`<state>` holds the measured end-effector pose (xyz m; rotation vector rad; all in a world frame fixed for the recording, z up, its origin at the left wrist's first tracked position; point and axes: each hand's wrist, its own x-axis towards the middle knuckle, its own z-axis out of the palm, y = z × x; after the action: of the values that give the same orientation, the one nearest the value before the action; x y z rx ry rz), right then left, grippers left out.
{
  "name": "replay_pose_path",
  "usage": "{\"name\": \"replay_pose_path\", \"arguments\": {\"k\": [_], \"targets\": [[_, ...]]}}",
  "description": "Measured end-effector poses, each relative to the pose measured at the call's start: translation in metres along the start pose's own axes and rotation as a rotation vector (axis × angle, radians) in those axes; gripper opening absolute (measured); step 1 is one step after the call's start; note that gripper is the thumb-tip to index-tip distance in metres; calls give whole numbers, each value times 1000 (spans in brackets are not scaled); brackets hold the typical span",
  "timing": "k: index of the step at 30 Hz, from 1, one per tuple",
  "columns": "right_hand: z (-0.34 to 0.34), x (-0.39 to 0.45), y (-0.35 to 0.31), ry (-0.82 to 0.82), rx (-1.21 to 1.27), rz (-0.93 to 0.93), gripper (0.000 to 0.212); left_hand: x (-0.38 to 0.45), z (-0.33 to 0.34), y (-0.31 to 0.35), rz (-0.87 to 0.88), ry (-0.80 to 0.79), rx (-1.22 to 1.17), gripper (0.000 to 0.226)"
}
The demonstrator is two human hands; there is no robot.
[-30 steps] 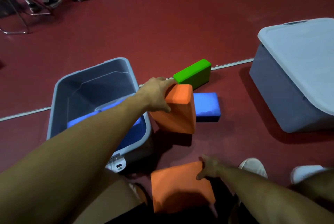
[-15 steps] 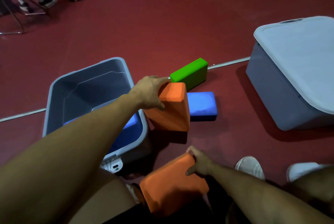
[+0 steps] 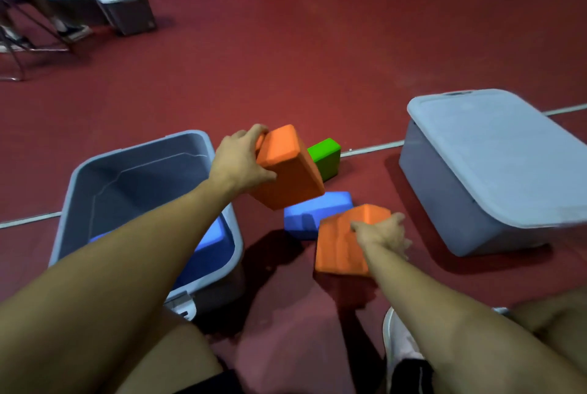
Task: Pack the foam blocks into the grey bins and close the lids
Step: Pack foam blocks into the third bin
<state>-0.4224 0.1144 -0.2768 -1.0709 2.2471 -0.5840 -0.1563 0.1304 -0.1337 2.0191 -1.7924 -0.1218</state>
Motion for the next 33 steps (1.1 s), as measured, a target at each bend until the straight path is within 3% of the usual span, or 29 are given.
{"name": "replay_pose_path", "arguments": {"k": [7, 10, 15, 19, 22, 29, 33], "targets": [[-19, -37, -80, 292, 295, -369, 91, -5, -38, -19, -200, 260, -114, 83], [-11, -60, -117, 280, 415, -561, 90, -15, -70, -46, -206, 393, -73, 83], [26, -126, -183, 275, 394, -909, 89, -49, -129, -117, -250, 562, 77, 83], [74, -181, -217, 251, 182, -1317, 89, -85, -153, -185, -309, 505, 244, 86], [112, -201, -234, 173, 33, -1519, 97, -108, -152, -232, -337, 438, 308, 87], [173, -190, -263, 83, -126, -1707, 101, -96, -123, -289, -203, 360, 293, 87], [202, -175, -272, -97, -226, -1749, 94, -80, -98, -318, -189, 255, 228, 84]]}}
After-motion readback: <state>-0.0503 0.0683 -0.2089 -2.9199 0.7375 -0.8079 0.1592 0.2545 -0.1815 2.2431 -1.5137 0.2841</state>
